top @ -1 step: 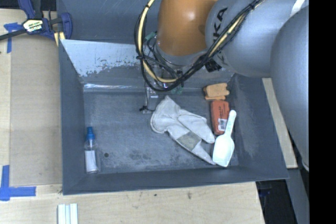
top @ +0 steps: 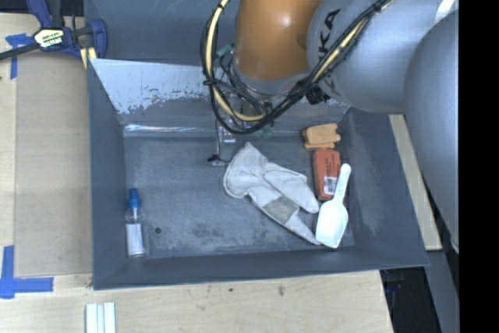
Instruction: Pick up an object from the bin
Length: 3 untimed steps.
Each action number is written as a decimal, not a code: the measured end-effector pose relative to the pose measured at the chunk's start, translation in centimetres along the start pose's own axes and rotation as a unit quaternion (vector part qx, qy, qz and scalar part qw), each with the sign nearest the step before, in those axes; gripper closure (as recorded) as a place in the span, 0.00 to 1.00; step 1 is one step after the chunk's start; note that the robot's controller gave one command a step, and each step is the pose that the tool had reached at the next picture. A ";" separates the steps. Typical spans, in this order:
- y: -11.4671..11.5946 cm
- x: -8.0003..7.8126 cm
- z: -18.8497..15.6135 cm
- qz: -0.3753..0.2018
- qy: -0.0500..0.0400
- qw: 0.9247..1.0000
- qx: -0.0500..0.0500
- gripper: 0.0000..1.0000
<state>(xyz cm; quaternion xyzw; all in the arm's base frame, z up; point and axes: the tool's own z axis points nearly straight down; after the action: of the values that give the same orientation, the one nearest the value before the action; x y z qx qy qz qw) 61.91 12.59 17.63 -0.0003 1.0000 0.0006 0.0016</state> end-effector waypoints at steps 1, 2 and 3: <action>-2.2 1.2 1.2 -0.042 -0.001 0.999 0.000 0.00; -4.9 2.5 2.9 -0.035 0.001 0.999 0.001 0.00; -4.9 2.7 3.1 0.001 0.001 1.000 0.000 0.00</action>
Offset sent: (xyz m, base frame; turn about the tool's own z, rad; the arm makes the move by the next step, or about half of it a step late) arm -0.0406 -0.0440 -0.0482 0.2876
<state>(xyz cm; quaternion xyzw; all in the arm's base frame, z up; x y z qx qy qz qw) 59.20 7.70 14.54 0.0004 1.0000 0.0003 0.0009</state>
